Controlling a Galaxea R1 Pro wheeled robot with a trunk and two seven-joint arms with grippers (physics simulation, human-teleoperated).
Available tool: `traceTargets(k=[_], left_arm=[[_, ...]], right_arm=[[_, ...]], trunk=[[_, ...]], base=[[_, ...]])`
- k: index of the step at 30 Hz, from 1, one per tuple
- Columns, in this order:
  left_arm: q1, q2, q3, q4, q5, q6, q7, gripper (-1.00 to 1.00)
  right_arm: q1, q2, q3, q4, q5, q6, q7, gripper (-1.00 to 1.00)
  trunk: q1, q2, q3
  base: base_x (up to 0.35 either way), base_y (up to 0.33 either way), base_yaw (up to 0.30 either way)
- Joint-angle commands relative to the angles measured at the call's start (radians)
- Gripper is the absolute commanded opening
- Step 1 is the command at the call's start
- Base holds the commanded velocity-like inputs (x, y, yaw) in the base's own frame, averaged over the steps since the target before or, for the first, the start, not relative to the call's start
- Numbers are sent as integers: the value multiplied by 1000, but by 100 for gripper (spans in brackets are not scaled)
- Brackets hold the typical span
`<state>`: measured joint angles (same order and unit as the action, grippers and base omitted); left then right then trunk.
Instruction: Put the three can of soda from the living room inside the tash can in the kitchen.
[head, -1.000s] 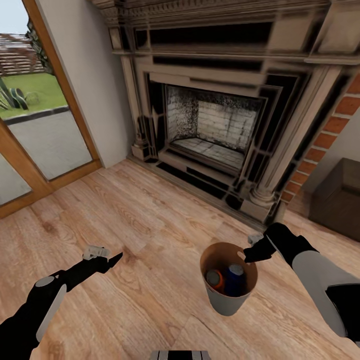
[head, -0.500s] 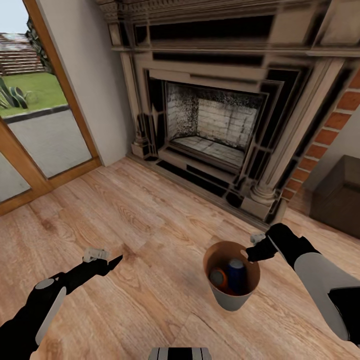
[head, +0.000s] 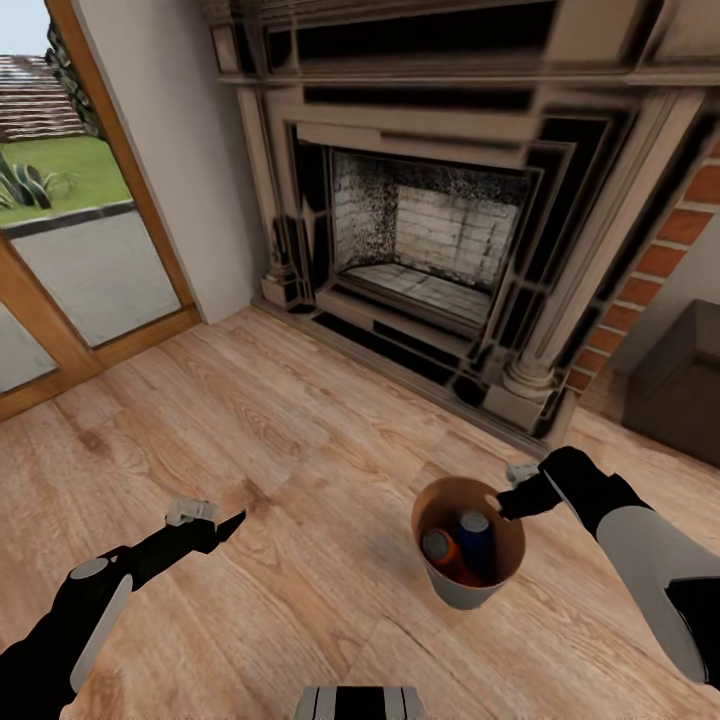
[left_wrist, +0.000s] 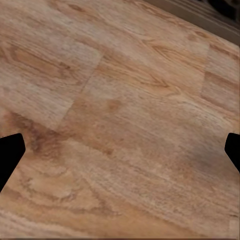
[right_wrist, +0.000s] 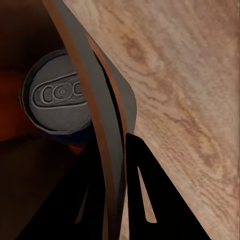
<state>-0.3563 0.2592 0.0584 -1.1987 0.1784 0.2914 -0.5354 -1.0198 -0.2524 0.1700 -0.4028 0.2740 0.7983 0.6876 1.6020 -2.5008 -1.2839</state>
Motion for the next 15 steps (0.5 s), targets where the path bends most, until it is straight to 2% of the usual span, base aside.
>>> traceTargets(k=[1, 5, 9, 12, 15], left_arm=[[0, 0, 0, 0, 0, 0, 0, 100], [0, 0, 0, 0, 0, 0, 0, 100], [0, -1, -1, 2, -1, 0, 0, 100], [0, -1, -2, 4, -5, -1, 0, 100], [0, -2, -3, 7, -10, -1, 1, 100]], right_arm=[[1, 0, -1, 0, -16, 1, 6, -100], [2, 1, -2, -1, -17, -9, 7, -100], [5, 1, -8, -4, -18, -14, 7, -100], [6, 1, -67, -14, -17, -15, 8, -100], [9, 0, -94, -20, -17, -16, 9, -100]], trunk=[[0, 0, -4], [2, -1, -19], [2, -1, -19], [3, -2, -31], [5, -3, -43]], base=[[0, 0, 0], [0, 0, 0], [0, 0, 0], [0, 0, 0], [0, 0, 0]])
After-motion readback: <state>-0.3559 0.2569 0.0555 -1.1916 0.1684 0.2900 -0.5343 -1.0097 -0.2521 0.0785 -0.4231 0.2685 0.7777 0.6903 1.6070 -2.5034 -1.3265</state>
